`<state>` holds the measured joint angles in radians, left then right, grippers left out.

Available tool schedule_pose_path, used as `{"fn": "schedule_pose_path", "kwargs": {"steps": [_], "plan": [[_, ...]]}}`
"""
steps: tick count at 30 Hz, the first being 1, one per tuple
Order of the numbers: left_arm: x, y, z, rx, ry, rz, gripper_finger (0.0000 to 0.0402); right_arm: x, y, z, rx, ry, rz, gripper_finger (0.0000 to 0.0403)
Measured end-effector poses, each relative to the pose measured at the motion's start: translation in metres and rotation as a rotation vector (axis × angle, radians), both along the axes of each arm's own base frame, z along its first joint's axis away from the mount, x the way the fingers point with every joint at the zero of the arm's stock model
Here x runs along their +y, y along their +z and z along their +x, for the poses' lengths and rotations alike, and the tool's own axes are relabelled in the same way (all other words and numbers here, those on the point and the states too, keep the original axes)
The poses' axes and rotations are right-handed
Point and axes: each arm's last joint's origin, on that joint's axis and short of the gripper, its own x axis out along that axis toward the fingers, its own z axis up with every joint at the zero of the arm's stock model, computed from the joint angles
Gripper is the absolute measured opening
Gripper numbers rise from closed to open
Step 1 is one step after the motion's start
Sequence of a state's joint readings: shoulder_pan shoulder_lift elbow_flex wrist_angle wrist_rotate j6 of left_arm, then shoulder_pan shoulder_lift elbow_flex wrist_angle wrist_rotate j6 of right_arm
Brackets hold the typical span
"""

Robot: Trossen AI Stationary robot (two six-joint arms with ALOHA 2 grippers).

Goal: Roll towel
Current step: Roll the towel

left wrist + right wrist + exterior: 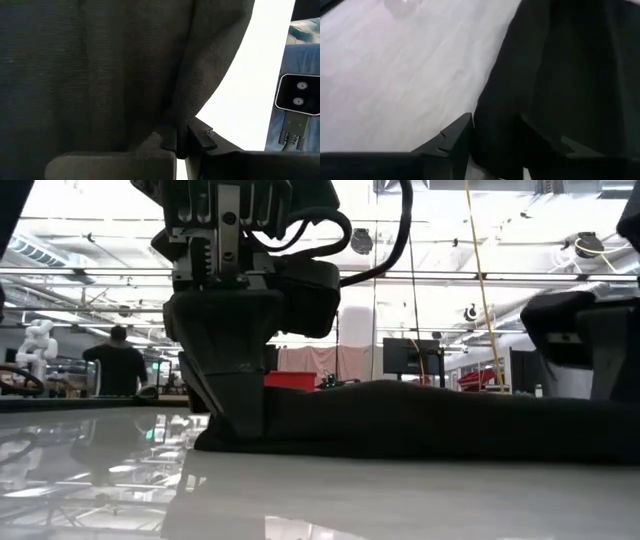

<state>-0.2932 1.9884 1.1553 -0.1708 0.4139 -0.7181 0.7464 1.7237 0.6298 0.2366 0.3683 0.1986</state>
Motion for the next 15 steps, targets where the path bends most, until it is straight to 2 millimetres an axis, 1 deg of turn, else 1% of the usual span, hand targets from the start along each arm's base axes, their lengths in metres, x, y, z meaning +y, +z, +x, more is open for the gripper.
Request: {"fn": "schedule_pose_path", "kwargs": {"steps": [3, 7, 8, 12, 15], "plan": [[-0.001, 0.000, 0.000, 0.002, -0.012, -0.014, 0.0007, -0.001, -0.005, 0.001, 0.027, -0.047, 0.040, 0.0111], [-0.007, 0.000, -0.002, 0.009, -0.039, -0.036, 0.0009, -0.002, -0.002, 0.004, 0.058, -0.056, 0.128, 0.0025], [-0.009, 0.000, -0.003, 0.011, -0.044, -0.038, 0.0013, -0.003, 0.000, 0.004, 0.072, -0.050, 0.158, 0.0015], [-0.019, 0.001, -0.006, 0.005, -0.066, -0.043, 0.0035, -0.007, 0.005, 0.010, 0.145, -0.035, 0.317, 0.0014], [-0.025, 0.003, -0.009, 0.000, -0.084, -0.037, 0.0059, -0.012, 0.009, 0.014, 0.210, -0.004, 0.429, 0.0006]]}}
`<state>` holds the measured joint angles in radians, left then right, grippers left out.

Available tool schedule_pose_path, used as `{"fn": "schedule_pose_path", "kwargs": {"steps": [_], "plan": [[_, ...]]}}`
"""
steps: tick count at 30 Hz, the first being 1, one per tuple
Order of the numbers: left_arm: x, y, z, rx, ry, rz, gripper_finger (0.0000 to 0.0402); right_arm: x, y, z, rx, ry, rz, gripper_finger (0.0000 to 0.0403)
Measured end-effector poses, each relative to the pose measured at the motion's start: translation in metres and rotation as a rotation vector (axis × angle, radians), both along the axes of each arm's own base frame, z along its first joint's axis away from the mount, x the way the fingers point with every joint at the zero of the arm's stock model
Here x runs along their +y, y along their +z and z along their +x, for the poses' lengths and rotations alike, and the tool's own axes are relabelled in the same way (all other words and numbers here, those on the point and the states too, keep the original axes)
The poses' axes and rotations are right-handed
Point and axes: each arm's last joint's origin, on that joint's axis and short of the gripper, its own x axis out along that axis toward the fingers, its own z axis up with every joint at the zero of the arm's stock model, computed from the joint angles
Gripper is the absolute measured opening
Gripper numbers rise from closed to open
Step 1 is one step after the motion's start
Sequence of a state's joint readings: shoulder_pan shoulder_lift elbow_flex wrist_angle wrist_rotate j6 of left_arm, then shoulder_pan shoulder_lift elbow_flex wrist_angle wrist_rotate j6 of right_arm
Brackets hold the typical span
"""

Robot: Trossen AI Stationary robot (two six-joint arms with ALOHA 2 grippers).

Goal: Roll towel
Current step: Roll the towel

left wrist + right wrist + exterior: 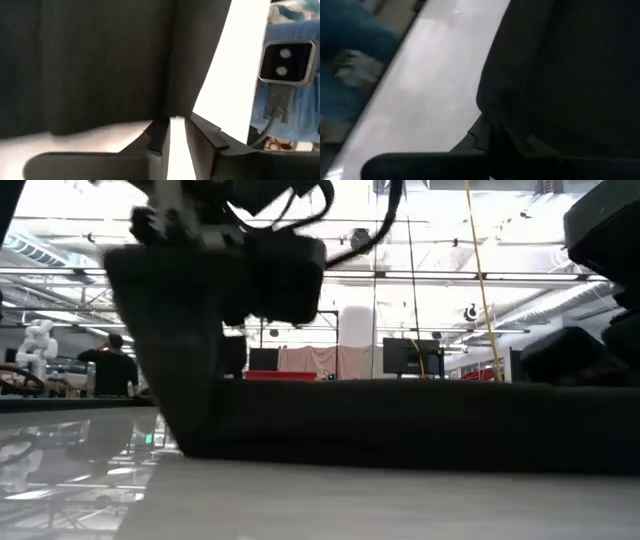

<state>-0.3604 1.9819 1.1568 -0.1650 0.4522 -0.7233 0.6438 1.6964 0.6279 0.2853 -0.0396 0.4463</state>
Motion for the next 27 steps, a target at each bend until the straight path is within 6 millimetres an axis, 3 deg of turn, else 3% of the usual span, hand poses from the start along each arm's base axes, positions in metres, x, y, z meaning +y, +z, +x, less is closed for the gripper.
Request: {"fn": "schedule_pose_path", "kwargs": {"steps": [8, 16, 21, 27], "plan": [[-0.016, 0.028, -0.010, -0.132, -0.038, 0.069, 0.0128, -0.021, 0.004, 0.017, 0.130, 0.011, 0.246, 0.0004], [-0.046, 0.059, -0.015, -0.422, -0.110, 0.335, 0.0139, -0.048, 0.010, 0.034, 0.160, -0.024, 0.395, 0.0003], [-0.060, 0.062, -0.023, -0.544, -0.105, 0.586, 0.0140, -0.064, 0.010, 0.040, 0.204, -0.031, 0.458, 0.0003], [-0.063, 0.050, -0.021, -0.548, -0.150, 0.638, 0.0140, -0.087, 0.005, 0.045, 0.274, -0.098, 0.498, 0.0003]]}}
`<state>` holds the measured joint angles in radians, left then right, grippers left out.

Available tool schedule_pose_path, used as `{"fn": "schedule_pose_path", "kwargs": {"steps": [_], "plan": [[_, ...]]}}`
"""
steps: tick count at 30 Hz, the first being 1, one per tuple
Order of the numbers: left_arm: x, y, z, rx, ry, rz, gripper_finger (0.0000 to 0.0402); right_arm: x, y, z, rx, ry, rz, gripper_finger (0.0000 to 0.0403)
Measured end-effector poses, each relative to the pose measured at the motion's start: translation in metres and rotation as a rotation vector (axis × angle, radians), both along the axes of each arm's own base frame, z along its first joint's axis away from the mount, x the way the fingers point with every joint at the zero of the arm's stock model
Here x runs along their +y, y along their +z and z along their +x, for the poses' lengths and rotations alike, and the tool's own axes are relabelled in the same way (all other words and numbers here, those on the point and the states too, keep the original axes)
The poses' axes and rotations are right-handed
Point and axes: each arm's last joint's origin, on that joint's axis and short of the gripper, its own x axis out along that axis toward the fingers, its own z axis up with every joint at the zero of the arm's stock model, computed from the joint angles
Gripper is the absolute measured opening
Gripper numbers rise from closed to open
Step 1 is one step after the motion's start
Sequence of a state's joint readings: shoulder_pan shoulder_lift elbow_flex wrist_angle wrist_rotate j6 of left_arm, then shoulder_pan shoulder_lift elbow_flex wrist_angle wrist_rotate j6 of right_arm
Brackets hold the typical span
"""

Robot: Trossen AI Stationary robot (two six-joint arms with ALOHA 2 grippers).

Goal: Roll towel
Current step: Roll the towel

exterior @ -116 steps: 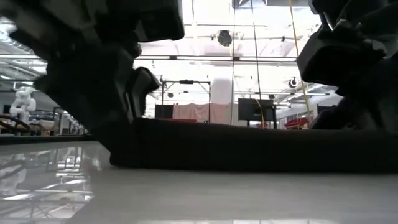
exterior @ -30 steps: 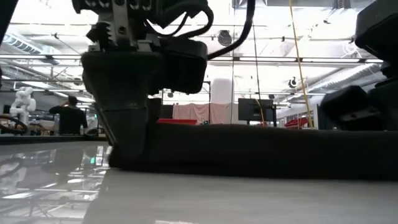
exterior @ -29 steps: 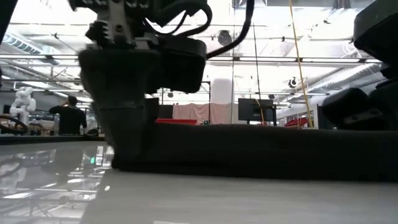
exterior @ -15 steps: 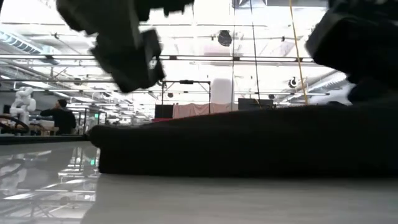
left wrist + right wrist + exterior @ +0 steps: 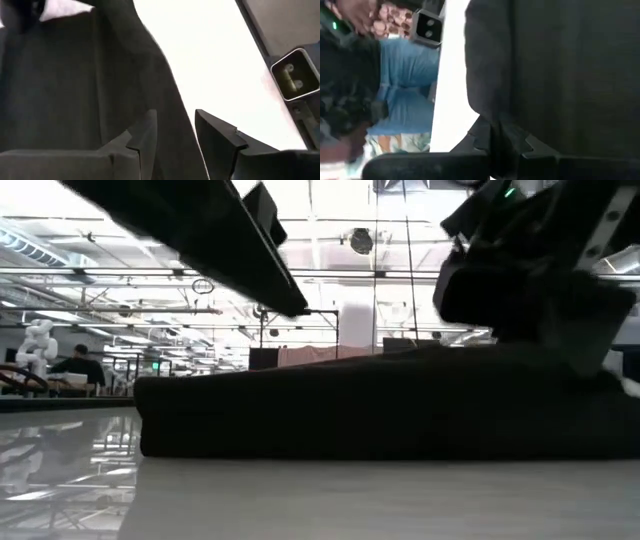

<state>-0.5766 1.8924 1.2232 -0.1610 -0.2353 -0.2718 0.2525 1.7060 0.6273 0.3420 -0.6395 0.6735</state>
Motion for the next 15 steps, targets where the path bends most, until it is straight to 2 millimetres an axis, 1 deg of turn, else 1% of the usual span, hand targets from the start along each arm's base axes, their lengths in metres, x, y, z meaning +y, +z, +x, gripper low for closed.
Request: {"fn": "schedule_pose_path", "kwargs": {"steps": [4, 12, 15], "plan": [[-0.003, -0.010, 0.004, -0.007, -0.020, 0.002, 0.0140, -0.008, -0.007, 0.003, 0.042, -0.010, 0.031, 0.0003], [-0.006, -0.024, 0.009, -0.001, -0.022, 0.006, 0.0141, -0.011, -0.012, 0.005, 0.067, -0.026, 0.041, 0.0003], [-0.006, -0.034, 0.009, 0.029, -0.020, 0.024, 0.0154, -0.012, -0.012, 0.006, 0.073, -0.040, 0.051, 0.0003]]}}
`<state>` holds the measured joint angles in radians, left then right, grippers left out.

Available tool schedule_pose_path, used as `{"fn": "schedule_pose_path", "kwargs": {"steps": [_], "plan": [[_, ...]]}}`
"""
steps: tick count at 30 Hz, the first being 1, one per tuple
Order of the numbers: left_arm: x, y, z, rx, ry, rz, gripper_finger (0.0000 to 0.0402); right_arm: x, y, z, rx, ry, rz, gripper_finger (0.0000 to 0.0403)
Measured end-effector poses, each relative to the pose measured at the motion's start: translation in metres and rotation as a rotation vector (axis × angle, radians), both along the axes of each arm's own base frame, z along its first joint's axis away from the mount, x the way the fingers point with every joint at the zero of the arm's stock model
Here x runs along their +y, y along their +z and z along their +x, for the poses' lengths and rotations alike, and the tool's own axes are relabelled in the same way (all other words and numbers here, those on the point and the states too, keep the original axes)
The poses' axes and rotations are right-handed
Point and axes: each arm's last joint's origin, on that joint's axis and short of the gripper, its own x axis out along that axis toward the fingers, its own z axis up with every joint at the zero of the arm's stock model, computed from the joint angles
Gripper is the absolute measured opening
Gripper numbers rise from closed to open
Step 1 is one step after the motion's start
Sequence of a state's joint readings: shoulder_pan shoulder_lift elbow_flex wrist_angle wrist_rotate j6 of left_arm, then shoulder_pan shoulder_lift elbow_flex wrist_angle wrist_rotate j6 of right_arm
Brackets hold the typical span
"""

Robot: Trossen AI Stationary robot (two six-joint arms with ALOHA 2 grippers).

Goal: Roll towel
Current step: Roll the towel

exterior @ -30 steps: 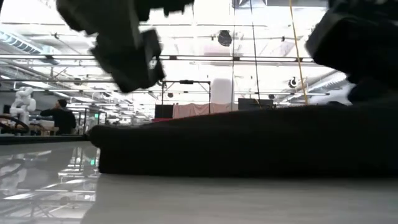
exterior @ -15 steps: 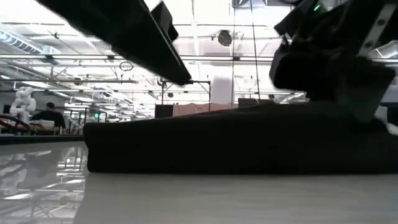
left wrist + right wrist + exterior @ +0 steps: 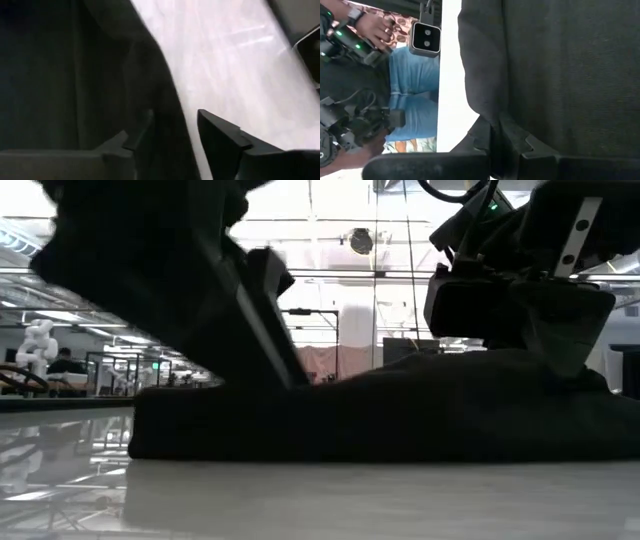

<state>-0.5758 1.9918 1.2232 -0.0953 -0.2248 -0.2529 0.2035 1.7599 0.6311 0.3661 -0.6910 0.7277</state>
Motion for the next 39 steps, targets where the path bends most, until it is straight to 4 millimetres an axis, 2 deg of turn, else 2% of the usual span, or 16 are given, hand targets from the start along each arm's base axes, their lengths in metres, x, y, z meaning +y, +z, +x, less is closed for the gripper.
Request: {"fn": "schedule_pose_path", "kwargs": {"steps": [5, 9, 12, 17, 22, 25, 29, 33, 39], "plan": [[0.004, -0.011, 0.000, 0.044, 0.043, 0.030, 0.0199, 0.000, 0.001, 0.001, -0.002, -0.013, 0.011, 0.0003], [0.009, -0.015, 0.003, 0.074, 0.066, 0.011, 0.0201, 0.000, 0.001, 0.001, 0.003, -0.018, 0.013, 0.0004], [0.012, -0.017, 0.005, 0.089, 0.062, -0.005, 0.0172, 0.000, 0.000, 0.001, 0.004, -0.019, 0.014, 0.0004], [0.014, -0.021, 0.008, 0.111, 0.042, -0.039, 0.0096, 0.000, 0.002, 0.001, -0.007, -0.020, 0.013, 0.0022], [0.014, -0.021, 0.008, 0.124, 0.017, -0.058, 0.0016, -0.001, 0.014, -0.003, -0.064, 0.006, -0.021, 0.0098], [0.014, -0.021, 0.008, 0.124, 0.015, -0.058, 0.0016, 0.000, 0.030, -0.009, -0.134, 0.049, -0.051, 0.0154], [0.016, -0.022, 0.009, 0.129, -0.013, -0.060, 0.0021, 0.009, 0.050, -0.023, -0.218, 0.093, -0.159, 0.0202], [0.021, -0.022, 0.012, 0.139, -0.017, -0.085, 0.0022, 0.031, 0.070, -0.038, -0.411, 0.167, -0.317, 0.0211], [0.032, -0.022, 0.020, 0.142, -0.015, -0.131, 0.0022, 0.069, 0.070, -0.055, -0.563, 0.212, -0.559, 0.0212]]}}
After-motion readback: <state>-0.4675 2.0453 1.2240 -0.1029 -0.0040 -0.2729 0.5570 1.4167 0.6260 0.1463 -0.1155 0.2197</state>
